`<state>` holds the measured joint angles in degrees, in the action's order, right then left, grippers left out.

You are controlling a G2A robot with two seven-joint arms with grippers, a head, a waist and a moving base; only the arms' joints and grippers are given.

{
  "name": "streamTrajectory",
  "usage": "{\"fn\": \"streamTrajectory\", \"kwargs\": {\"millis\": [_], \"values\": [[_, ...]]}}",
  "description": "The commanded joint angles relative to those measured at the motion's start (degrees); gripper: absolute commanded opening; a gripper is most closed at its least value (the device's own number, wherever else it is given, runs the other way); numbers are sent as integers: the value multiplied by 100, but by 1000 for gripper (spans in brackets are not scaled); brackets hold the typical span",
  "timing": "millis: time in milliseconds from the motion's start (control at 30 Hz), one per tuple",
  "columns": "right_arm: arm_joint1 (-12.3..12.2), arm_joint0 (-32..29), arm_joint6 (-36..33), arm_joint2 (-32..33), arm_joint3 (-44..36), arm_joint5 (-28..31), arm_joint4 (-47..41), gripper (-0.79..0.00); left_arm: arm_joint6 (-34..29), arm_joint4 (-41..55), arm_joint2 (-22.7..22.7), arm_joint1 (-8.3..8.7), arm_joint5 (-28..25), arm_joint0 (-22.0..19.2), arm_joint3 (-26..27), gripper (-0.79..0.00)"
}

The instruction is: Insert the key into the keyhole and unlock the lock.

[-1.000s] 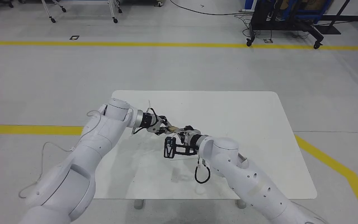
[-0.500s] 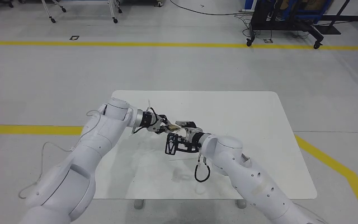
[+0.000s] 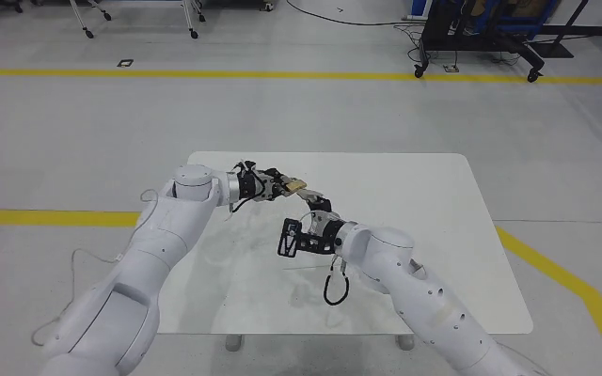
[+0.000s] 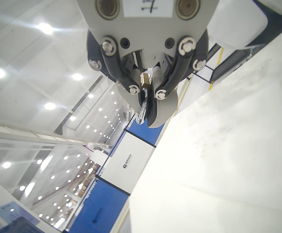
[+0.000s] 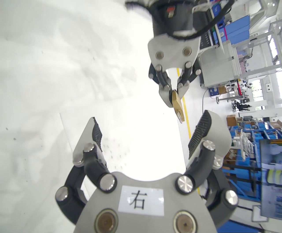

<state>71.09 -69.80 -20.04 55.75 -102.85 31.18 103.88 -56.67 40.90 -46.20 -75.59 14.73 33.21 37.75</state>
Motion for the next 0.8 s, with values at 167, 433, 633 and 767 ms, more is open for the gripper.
{"fn": "streamTrajectory", "kwargs": {"millis": [167,433,633,767], "values": [[-2,-19,991,257,376,-515,-257,-403,178,38,-363,131,-355,322,450,-785],[103,195,499,-2,624,-1251,70,-416,221,-156,-553,231,-174,525,854,-785],[161,247,476,-159,644,-1384,113,-477,234,-246,-646,267,-60,605,1015,-785],[157,190,540,-115,583,-1350,117,-474,250,-289,-695,280,-9,633,1069,-785]]}}
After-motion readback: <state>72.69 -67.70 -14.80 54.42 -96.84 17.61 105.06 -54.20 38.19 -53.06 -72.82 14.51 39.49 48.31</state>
